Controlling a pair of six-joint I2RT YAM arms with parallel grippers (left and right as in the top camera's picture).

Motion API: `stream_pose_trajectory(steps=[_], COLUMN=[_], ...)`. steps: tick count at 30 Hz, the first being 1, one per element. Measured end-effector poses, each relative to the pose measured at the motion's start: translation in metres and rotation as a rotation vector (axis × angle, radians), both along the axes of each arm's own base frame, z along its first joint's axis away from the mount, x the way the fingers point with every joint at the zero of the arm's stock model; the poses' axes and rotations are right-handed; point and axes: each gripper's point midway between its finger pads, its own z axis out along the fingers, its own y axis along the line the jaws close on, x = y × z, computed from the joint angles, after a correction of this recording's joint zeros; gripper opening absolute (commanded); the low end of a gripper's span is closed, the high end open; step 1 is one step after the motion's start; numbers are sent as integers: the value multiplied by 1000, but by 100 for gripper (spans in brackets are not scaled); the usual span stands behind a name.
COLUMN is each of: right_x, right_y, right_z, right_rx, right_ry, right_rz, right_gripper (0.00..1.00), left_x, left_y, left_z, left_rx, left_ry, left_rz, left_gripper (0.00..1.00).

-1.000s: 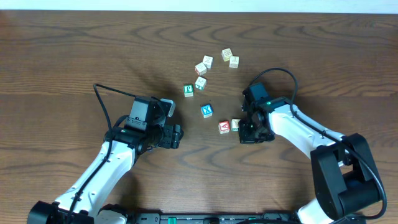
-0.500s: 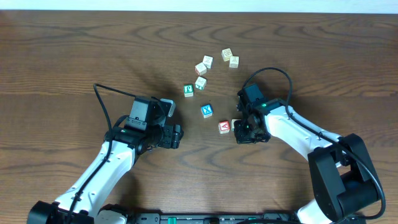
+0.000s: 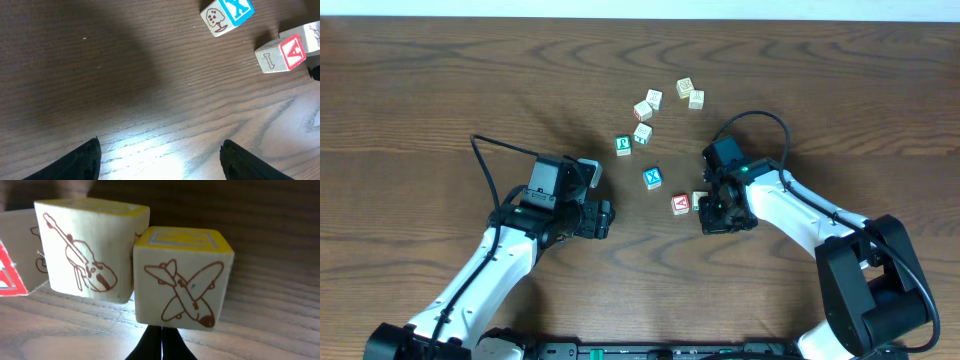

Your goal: Lift 3 blocks

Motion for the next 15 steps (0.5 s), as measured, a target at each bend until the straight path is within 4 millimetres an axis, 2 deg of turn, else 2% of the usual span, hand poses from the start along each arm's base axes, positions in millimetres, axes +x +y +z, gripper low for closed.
stream_pose_trajectory(steps=[15], right_x=[9], right_y=[3], right_z=[1], right_rx=[9], right_ry=[-36], right_rz=[-1], right_gripper=[2], left_x=[0], left_y=[0], left_z=[0], left_rx=[0], left_ry=[0], left_rz=[0], left_gripper=[77])
